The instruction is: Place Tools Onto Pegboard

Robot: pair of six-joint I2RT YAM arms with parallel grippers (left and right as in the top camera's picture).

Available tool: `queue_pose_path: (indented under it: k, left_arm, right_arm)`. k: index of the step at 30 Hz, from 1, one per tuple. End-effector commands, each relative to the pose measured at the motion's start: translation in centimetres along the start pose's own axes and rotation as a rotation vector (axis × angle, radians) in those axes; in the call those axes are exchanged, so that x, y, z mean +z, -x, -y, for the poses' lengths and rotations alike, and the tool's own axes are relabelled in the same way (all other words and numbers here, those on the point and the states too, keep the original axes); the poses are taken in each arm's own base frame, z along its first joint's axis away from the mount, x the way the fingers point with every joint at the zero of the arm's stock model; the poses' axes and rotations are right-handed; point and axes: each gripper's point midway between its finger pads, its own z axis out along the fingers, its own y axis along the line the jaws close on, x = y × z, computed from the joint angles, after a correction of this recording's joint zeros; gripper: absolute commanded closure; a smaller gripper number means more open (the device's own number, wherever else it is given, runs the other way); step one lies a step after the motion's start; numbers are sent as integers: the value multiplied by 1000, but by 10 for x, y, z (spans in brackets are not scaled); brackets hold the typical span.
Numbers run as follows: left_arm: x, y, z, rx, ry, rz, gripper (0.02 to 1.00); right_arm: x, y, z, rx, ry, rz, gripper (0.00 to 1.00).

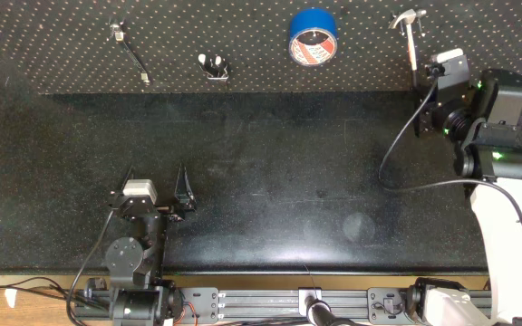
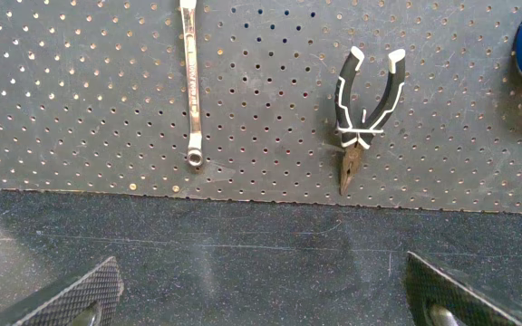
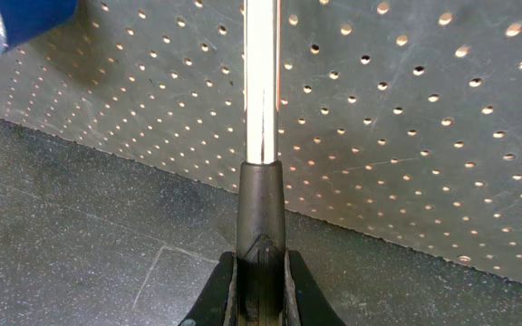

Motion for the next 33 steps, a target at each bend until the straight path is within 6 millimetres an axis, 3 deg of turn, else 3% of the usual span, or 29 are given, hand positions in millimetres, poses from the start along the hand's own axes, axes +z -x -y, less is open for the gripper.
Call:
queue_pose_path:
  k: [1, 2, 3, 6, 8, 10, 13, 17, 20, 24, 28, 33]
  left_arm:
    - [0, -1, 1, -1, -5, -1, 23]
    - [0, -1, 1, -1, -5, -1, 23]
    - [0, -1, 1, -2, -5, -1, 23]
    - [0, -1, 1, -2, -5, -1, 23]
    - [0, -1, 1, -1, -5, -1, 23]
    - [0, -1, 1, -1, -5, -1, 23]
    - [0, -1, 1, -2, -5, -1, 23]
    - [0, -1, 1, -2, -5, -1, 23]
    - [0, -1, 1, -1, -5, -1, 23]
    - [0, -1, 1, -2, -5, -1, 23]
    - [0, -1, 1, -1, -5, -1, 23]
    - [0, -1, 1, -2, -5, -1, 23]
  right_arm:
    - [4, -1, -2, 13, 12, -6, 457]
    - [2, 1, -3, 10, 10, 1, 148]
    - [-3, 3, -3, 7, 1, 8, 20]
    - [-25, -12, 9, 13, -126, -41, 23]
    - [-37, -16, 4, 6, -139, -21, 23]
    - [-49, -40, -14, -1, -109, 8, 23]
    - [-53, -69, -26, 30, -124, 170, 23]
    - [-58, -92, -34, 129, -129, 397, 23]
    - [-59, -107, -38, 140, -124, 470, 23]
    - [-66, -100, -48, 112, -120, 509, 23]
    - [-66, -116, -58, 115, -115, 462, 23]
    - [-83, -98, -60, 87, -126, 566, 25]
